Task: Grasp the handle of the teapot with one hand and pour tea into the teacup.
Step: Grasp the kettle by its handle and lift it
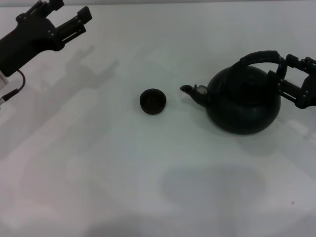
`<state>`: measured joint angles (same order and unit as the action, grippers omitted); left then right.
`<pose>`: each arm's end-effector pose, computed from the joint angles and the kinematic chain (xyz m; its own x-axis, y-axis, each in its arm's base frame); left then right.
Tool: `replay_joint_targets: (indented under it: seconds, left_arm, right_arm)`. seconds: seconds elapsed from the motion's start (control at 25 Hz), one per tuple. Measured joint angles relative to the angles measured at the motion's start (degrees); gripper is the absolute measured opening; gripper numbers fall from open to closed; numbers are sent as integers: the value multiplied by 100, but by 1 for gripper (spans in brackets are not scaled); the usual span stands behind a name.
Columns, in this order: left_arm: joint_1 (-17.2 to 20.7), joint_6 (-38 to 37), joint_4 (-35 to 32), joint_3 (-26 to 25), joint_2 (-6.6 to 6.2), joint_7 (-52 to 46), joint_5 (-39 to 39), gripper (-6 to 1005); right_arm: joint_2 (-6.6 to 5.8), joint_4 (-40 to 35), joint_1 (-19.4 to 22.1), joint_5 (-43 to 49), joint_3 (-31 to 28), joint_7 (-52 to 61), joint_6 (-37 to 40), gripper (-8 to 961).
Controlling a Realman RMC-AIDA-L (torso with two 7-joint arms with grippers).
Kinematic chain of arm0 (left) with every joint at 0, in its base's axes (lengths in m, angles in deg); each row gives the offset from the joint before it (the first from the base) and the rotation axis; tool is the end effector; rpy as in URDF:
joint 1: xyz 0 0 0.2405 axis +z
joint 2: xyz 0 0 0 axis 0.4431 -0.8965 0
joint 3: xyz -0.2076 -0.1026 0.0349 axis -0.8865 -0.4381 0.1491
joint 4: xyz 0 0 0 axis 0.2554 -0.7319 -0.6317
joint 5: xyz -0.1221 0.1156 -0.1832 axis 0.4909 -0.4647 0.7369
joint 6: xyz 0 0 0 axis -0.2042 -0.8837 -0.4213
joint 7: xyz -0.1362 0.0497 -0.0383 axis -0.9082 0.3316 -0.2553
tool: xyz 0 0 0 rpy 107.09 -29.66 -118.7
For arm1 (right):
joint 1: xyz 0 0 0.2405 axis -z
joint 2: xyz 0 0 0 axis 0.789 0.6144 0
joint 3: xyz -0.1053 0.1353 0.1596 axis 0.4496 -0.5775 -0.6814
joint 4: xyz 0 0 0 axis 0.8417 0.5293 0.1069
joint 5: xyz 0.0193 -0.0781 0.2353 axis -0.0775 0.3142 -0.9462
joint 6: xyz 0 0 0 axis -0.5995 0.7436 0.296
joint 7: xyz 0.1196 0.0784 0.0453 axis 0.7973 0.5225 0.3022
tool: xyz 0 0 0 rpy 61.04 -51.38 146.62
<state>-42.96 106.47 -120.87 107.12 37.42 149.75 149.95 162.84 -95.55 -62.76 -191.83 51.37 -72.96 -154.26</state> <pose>-0.2762 0.3631 0.0145 0.5946 0.1134 0.7960 0.6464 -0.6562 -0.3894 0.3531 0.2986 0.0151 0.7432 -0.1805 -0.6443 -0.5802 -0.6535 -0.4861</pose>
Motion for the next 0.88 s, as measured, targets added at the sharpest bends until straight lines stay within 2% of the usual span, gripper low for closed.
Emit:
replay_joint_targets:
  seconds: [0.2,0.64,0.88]
  left_arm:
    - [9,-9,22,0,-2,57,1,864]
    - [31,-170,32,0,-2,62,1,864]
    - [8,-298,70,0,-2,62,1,864]
  right_arm:
    - [1,7,-31,0,-5,-68,9,677]
    - [16,61,-135,-22,40,-420,136,373]
    - [7,161,-246,-207,40,-542,133,260]
